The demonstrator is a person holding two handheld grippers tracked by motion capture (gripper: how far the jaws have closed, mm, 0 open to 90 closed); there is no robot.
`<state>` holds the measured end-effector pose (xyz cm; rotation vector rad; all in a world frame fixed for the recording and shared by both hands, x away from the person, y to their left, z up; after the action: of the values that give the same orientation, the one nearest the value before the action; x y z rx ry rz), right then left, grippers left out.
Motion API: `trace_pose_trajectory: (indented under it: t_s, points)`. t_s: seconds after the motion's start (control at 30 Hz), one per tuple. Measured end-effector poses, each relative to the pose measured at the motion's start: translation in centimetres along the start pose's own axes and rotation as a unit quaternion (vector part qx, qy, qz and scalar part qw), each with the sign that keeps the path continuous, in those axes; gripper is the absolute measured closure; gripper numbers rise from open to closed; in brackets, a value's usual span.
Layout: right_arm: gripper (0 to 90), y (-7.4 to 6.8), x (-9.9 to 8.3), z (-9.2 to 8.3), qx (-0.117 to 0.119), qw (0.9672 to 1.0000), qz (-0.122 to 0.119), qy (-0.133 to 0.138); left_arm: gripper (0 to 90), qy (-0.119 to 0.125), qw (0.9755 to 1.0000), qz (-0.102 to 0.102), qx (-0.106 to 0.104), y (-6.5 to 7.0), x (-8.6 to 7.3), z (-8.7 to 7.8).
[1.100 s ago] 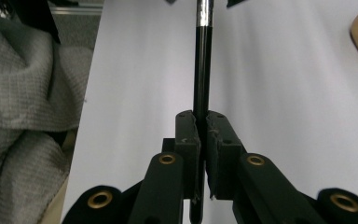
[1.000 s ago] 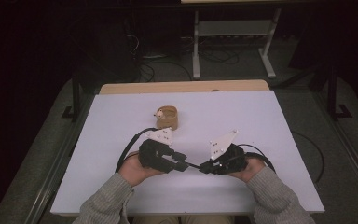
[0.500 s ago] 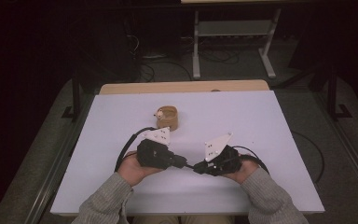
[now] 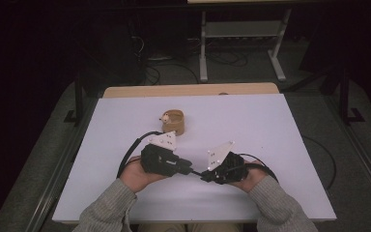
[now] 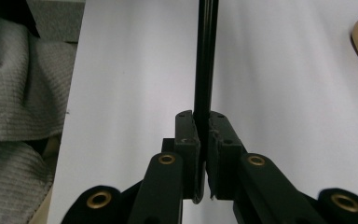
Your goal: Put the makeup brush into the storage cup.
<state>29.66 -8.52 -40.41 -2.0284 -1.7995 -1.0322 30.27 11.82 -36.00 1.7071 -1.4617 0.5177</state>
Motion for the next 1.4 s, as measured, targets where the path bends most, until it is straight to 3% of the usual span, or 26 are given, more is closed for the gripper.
trace_pose_trajectory:
  t_s: [0.03,0.07,0.1,0.2,0.23,0.3,0.4,0.43,0.47,0.6,0.63,0.8,0.9,1.03,1.07,1.13,1.23,1.27,1.33,1.4]
  points:
    - [82.8,0.3,-0.2,-0.2,-0.002,0.9998,0.013,0.013,61.4,0.006,1.0000,-0.003,0.001,-0.1,-0.1,-0.1]
    - [82.8,0.3,-0.2,-0.2,-0.002,0.9998,0.013,0.013,61.4,0.008,1.0000,-0.003,0.003,-0.2,-0.1,-0.3]
    - [82.9,0.8,-0.4,-0.6,-0.005,0.9988,0.035,0.034,60.3,0.014,0.9999,-0.008,0.001,-0.3,-0.2,-0.4]
    - [82.9,1.1,-0.5,-0.9,-0.004,0.9972,0.056,0.050,61.7,0.026,0.9996,-0.009,-0.002,-0.4,-0.1,-0.6]
    - [82.9,1.1,-0.3,-0.9,-0.004,0.9947,0.081,0.062,63.6,0.032,0.9995,-0.007,-0.004,-0.4,-0.1,-0.6]
    - [82.8,1.1,-0.3,-0.9,-0.005,0.9944,0.082,0.067,64.3,0.037,0.9993,-0.004,-0.005,-0.3,0.1,-0.6]
    - [82.8,1.0,0.1,-0.7,-0.001,0.9927,0.091,0.078,72.1,0.045,0.9989,-0.008,-0.005,-0.4,0.2,-0.7]
    - [82.7,0.8,0.3,-0.4,-0.001,0.9933,0.084,0.079,79.6,0.054,0.9984,-0.014,-0.008,-0.4,0.1,-0.9]
    - [82.7,0.8,0.3,-0.4,-0.001,0.9933,0.084,0.079,81.7,0.054,0.9984,-0.014,-0.008,-0.4,0.1,-0.9]
    - [81.4,0.5,0.5,0.0,-0.002,0.9930,0.086,0.080,83.1,0.046,0.9987,-0.016,-0.011,-0.5,0.0,-1.0]
    - [74.8,0.5,0.5,0.3,-0.009,0.9947,0.081,0.063,83.4,0.043,0.9989,-0.015,-0.014,-0.4,0.0,-0.9]
    - [65.0,0.3,0.5,0.3,-0.024,0.9971,0.063,0.034,83.5,0.031,0.9993,-0.018,-0.012,-0.5,-0.2,-0.9]
    - [65.8,0.3,0.7,0.3,-0.025,0.9974,0.057,0.035,83.5,0.021,0.9996,-0.017,-0.010,-0.5,-0.2,-0.8]
    - [75.2,0.4,0.9,0.4,-0.015,0.9977,0.057,0.034,83.6,0.013,0.9998,-0.013,-0.008,-0.5,-0.1,-0.6]
    - [81.2,0.3,0.9,0.6,-0.003,0.9978,0.057,0.032,83.5,0.015,0.9997,-0.016,-0.008,-0.4,0.0,-0.5]
    - [81.9,0.2,0.9,0.7,0.000,0.9979,0.057,0.032,83.5,0.014,0.9997,-0.015,-0.009,-0.4,0.0,-0.5]
    - [82.9,0.3,0.9,0.9,0.007,0.9973,0.063,0.038,82.7,0.024,0.9995,-0.018,-0.008,-0.5,0.0,-0.6]
    - [83.0,0.4,0.9,0.9,0.012,0.9959,0.076,0.048,76.3,0.034,0.9991,-0.025,-0.004,-0.7,0.0,-0.8]
    - [83.0,0.4,0.9,0.9,0.016,0.9938,0.094,0.058,75.5,0.041,0.9988,-0.028,-0.001,-0.8,0.0,-1.0]
    - [83.0,0.5,0.9,0.9,0.014,0.9935,0.095,0.061,75.6,0.044,0.9986,-0.030,-0.001,-0.9,0.0,-1.0]
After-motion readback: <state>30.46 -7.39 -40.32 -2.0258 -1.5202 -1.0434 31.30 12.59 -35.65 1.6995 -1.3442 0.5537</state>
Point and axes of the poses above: each handheld gripper's, and its own axes: z roughly forward along the jaws, x roughly out of its top, y roughly to its right, the point moved 2 cm from there along z, roughly forward along the jaws, and after that the axes turned 14 degrees about -x, right-handed, at the moved point
